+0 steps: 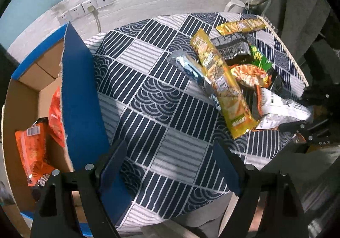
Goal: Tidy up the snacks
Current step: 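Move the right gripper to the pile and grasp the white snack bag, then grasp the silver foil bar with the left gripper while the right holds the white bag, then carry the silver bar and white bag into the box and release both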
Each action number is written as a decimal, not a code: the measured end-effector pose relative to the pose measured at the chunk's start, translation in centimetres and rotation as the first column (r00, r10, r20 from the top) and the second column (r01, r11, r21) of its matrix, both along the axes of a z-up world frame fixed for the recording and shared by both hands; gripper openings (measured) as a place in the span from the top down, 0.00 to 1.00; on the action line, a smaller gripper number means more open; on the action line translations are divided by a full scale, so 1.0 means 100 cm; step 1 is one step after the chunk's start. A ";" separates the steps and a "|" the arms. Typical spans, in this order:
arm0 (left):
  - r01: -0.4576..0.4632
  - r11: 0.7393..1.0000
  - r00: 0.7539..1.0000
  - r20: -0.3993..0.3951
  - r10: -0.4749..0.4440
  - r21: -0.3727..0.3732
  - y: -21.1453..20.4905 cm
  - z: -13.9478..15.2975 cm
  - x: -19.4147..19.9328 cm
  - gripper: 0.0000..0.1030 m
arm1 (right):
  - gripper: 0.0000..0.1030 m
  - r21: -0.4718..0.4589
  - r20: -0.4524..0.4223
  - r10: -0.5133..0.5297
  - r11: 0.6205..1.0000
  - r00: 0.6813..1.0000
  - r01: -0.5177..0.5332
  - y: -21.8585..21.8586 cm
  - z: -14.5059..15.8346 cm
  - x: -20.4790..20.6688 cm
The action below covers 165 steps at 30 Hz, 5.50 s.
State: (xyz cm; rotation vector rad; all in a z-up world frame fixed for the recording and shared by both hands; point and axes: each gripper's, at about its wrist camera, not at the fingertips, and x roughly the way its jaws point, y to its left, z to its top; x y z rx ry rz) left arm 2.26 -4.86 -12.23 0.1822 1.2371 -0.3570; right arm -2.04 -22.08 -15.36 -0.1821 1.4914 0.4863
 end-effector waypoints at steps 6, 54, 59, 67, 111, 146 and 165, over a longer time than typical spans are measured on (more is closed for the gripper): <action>-0.019 0.999 1.000 -0.006 0.018 -0.044 -0.018 0.004 0.012 0.18 | 0.66 0.071 0.029 -0.082 0.994 0.996 0.080 -0.020 0.020 0.007; -0.289 0.957 0.940 -0.183 0.289 0.022 -0.131 -0.090 0.109 0.19 | 0.66 0.336 0.145 -0.533 0.819 0.834 0.465 -0.121 0.050 0.027; -0.271 0.963 0.947 -0.185 0.264 -0.011 -0.117 -0.095 0.104 0.32 | 0.66 0.338 0.144 -0.531 0.819 0.835 0.463 -0.121 0.050 0.026; -0.174 0.985 0.969 -0.177 0.170 -0.002 -0.087 -0.091 0.091 0.41 | 0.66 0.331 0.141 -0.517 0.829 0.844 0.452 -0.114 0.046 0.028; -0.165 0.984 0.985 -0.066 0.161 -0.062 -0.036 -0.073 0.088 0.52 | 0.66 0.309 0.124 -0.475 0.853 0.871 0.421 -0.085 0.040 0.038; -0.062 0.998 0.988 0.141 0.061 0.007 0.001 0.033 0.044 0.71 | 0.66 0.283 0.238 -0.414 0.895 0.879 0.345 -0.017 0.093 0.069; -0.180 0.983 0.963 0.200 0.181 -0.020 0.109 0.069 0.020 0.71 | 0.66 0.305 0.228 -0.271 0.932 0.935 0.196 0.108 0.114 0.110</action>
